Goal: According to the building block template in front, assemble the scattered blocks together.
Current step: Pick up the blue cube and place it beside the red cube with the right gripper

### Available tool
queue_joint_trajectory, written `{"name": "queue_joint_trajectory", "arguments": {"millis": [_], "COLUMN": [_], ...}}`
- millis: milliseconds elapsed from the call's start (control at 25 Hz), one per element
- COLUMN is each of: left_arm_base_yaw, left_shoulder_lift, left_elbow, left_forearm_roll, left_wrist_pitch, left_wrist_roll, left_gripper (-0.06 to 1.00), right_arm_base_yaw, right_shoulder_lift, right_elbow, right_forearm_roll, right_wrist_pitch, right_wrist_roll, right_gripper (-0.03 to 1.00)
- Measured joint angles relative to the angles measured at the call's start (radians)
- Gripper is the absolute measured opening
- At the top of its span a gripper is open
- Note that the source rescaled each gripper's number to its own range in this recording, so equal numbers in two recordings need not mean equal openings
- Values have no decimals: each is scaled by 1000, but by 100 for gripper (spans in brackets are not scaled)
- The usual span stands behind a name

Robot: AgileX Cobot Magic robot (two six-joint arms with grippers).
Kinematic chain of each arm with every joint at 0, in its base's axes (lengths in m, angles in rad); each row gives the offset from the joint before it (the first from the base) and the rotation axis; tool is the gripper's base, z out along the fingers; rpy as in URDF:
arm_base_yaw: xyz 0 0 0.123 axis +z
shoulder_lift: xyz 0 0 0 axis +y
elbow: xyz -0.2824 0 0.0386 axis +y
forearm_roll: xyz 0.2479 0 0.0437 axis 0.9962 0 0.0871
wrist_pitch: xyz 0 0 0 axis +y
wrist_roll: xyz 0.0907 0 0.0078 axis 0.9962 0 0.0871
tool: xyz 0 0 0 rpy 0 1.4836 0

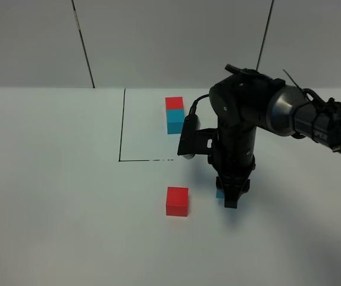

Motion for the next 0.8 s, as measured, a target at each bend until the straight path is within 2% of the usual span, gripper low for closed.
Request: {"name": "queue_joint_trajectory", "arguments": {"millis": [400,800], "left_arm_base_yaw": [0,0], "left_shoulder_lift": [0,0], "left_elbow": [0,0], "left_forearm_roll": [0,0], "left_wrist_pitch": [0,0], "left_wrist_roll": [0,0], "left_gripper": [62,62], "right_arm_base_yaw": [24,42], "right_shoulder_lift": [86,100], "right_elbow": [-4,-4], "right_forearm_roll": [14,55], "right_wrist_pitch": [-72,-77], "right_wrist_roll": [-12,-11], "right_gripper": [0,0]}}
